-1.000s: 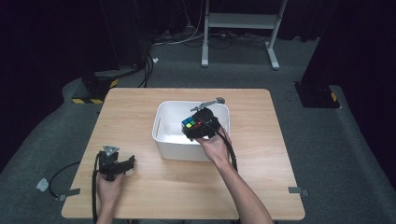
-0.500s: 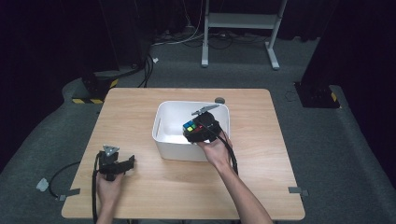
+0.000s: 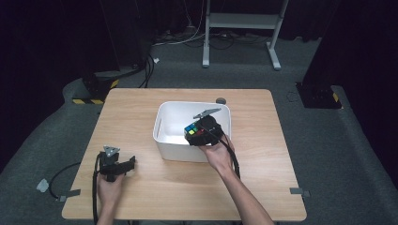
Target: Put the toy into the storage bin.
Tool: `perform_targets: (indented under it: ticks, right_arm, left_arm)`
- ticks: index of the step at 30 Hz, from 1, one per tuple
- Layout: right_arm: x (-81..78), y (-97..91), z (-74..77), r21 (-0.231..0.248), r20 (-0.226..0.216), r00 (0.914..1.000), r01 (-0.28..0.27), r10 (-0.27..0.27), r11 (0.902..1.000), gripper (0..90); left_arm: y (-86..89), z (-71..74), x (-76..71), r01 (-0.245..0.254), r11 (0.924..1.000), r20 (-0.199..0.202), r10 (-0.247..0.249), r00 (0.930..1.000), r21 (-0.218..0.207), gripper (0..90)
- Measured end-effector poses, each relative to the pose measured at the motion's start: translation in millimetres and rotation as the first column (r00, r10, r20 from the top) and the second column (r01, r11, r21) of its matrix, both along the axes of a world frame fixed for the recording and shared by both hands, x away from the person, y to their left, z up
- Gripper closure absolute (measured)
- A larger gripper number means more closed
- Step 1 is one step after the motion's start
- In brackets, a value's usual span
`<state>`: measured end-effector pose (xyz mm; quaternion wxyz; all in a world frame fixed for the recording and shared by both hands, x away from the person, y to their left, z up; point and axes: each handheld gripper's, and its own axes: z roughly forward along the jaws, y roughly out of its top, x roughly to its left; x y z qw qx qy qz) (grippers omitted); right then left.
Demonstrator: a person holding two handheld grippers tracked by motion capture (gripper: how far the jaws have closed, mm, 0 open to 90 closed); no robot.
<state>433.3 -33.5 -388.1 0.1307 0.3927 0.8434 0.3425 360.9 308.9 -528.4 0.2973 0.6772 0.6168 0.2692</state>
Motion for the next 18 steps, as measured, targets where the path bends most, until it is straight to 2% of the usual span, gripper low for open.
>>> perform_targets:
  ticks: [18]
  right_arm:
    - [-7.6, -1.5, -1.2, -0.008, 0.007, 1.0, -0.003, 0.003, 1.0, 33.8]
  left_arm:
    - [0.0, 0.0, 0.0, 0.0, 1.0, 0.0, 0.0, 1.0, 0.0, 18.6]
